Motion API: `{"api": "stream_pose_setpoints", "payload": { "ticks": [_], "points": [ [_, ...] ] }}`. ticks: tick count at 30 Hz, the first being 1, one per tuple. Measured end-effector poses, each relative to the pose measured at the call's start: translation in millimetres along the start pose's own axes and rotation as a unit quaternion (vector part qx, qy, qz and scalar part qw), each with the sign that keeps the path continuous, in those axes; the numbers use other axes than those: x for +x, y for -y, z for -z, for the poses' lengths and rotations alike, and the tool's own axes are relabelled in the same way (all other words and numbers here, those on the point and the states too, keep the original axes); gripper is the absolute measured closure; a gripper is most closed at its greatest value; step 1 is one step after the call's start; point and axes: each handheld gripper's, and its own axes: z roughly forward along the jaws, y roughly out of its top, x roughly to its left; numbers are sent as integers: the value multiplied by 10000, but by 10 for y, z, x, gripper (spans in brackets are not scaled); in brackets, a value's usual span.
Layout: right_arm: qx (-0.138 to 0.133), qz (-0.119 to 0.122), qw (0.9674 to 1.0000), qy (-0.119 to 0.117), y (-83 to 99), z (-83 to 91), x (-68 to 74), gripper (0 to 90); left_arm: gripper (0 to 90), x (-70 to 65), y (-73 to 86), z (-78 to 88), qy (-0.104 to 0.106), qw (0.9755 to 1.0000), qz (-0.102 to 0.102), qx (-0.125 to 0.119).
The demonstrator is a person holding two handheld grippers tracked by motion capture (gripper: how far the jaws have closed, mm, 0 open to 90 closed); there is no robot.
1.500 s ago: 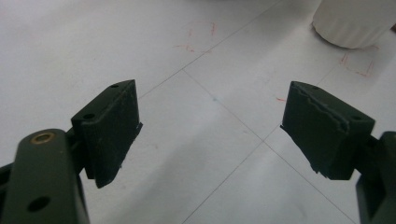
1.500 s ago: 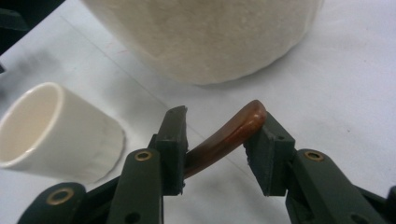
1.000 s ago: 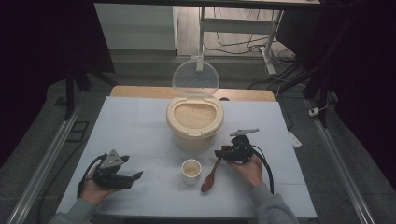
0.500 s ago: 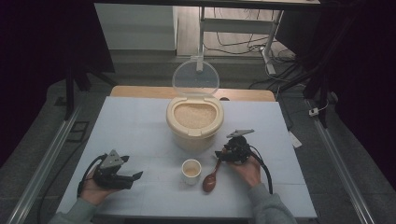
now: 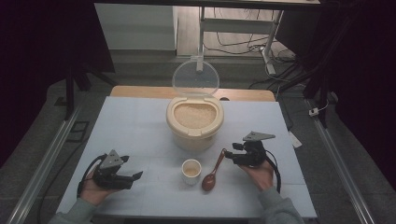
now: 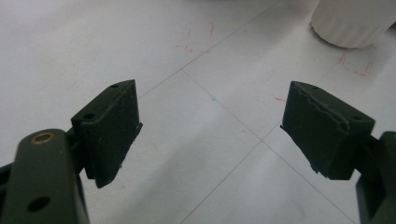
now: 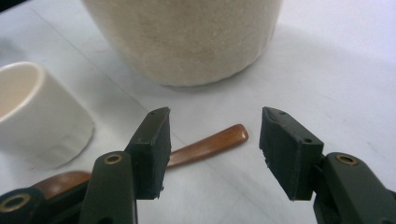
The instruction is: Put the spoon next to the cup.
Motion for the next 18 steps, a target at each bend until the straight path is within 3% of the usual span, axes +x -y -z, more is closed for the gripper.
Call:
{"api": "stream_pose_setpoints", "payload": {
  "ticks": [6,18],
  "points": [
    [-288,61,9995,-151,108,262,0,435,189,-1,0,1,0,10000,2,-2],
    [-411,194,9989,-111,440,635,-32,436,189,-3,-1,4,3,10000,0,-14]
  ]
}}
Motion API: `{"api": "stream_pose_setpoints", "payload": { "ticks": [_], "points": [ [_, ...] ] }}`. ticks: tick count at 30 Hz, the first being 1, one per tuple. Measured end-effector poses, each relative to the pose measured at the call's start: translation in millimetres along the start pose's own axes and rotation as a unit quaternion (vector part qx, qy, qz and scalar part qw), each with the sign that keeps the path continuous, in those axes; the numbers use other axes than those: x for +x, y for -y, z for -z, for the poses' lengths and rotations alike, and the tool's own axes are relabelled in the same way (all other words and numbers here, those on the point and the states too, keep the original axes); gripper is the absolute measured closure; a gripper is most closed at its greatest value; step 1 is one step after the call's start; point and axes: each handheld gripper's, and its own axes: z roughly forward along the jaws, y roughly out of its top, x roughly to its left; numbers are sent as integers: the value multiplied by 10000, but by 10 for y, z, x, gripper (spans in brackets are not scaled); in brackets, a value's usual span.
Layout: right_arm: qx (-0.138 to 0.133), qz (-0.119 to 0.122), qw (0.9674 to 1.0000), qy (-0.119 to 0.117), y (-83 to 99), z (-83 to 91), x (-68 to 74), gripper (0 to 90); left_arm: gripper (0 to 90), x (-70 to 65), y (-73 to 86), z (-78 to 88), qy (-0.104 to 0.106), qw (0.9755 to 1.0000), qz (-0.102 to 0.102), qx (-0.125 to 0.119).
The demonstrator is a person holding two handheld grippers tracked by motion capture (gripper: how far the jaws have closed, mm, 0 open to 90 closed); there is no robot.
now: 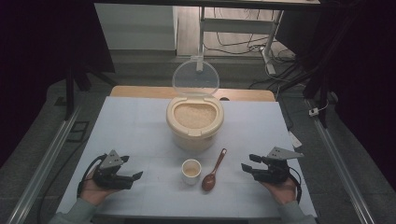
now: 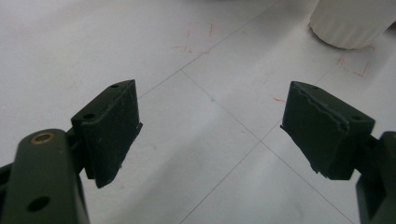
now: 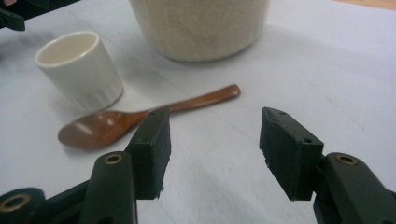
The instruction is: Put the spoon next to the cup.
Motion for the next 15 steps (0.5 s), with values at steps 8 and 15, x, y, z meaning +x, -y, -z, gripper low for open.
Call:
{"api": "stream_pose_setpoints", "payload": {
  "ticks": [8,15],
  "points": [
    [31,194,9998,36,43,37,-5,437,189,1,4,8,-7,10000,9,-9],
    [84,300,9995,34,49,26,6,437,189,9,11,22,-11,10000,31,-31]
  ]
}}
